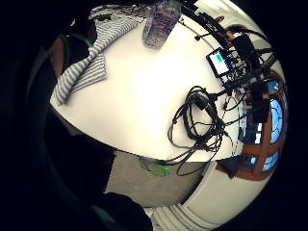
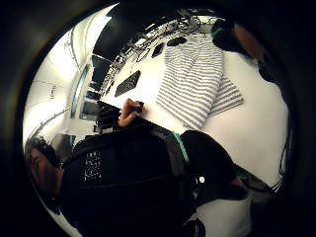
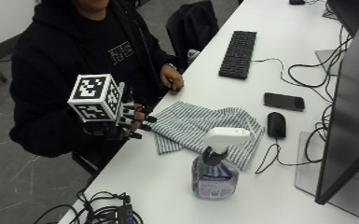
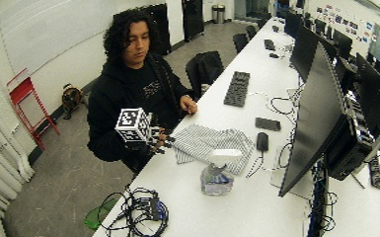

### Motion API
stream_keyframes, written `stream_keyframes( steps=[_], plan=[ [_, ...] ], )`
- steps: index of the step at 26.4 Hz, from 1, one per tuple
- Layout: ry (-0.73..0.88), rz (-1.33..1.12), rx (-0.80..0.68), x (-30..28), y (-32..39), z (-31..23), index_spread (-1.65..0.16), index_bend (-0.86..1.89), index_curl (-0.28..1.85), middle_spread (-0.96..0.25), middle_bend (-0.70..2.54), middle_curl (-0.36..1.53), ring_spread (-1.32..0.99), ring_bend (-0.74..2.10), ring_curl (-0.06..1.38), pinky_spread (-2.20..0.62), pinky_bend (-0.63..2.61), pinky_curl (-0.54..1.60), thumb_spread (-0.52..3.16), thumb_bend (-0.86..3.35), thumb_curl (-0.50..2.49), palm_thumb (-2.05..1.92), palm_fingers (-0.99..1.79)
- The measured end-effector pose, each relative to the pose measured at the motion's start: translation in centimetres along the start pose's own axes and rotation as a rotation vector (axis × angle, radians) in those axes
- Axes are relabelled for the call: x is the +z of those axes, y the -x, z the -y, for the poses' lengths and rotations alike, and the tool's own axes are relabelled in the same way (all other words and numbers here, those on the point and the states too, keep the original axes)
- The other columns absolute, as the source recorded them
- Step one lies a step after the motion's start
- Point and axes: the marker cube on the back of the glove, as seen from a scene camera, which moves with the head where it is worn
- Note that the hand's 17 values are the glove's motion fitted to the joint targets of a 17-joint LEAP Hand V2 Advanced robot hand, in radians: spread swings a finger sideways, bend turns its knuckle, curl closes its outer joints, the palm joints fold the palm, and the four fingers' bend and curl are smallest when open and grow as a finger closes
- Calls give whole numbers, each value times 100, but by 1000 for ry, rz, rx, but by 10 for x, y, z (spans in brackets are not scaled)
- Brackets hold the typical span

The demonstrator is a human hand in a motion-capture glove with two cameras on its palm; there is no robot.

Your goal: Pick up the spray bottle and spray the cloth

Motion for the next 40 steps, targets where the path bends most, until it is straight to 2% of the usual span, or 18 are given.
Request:
stream_keyframes(
  steps=[9, 23, 40],
  plan=[
    [-1, -18, 15, -2, -3, 1, -33, 14, 16, -10, 19, 15, -14, 53, 24, 8, 44, 21, 83, 22, 14, 43, 67],
    [-38, -1, 68, 0, -16, 11, -38, 12, 20, -12, 20, 25, -16, 51, 28, 9, 42, 27, 107, 14, 21, 47, 66],
    [-267, 5, 354, -10, -113, 122, -37, 10, 22, -12, 25, 33, -17, 49, 31, 8, 35, 30, 114, 8, 29, 58, 73]
  ],
)
